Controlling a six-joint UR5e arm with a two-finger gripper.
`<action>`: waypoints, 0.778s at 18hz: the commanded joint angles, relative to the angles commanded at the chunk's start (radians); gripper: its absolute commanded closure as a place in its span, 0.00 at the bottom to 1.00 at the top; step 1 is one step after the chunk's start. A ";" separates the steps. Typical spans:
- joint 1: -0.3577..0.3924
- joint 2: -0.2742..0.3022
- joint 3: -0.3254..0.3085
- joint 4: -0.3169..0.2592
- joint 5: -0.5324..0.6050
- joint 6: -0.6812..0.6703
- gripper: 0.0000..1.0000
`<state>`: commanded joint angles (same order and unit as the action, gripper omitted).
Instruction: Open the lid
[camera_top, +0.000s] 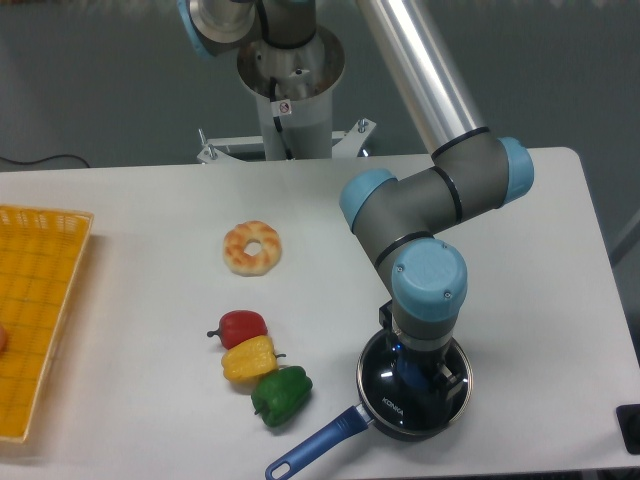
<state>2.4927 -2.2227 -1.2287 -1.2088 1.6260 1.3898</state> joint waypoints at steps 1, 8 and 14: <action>0.000 0.002 0.000 0.000 0.000 0.000 0.18; 0.000 0.003 0.000 0.002 0.000 0.000 0.23; 0.000 0.003 -0.003 0.014 -0.002 -0.008 0.31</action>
<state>2.4927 -2.2197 -1.2318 -1.1950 1.6245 1.3821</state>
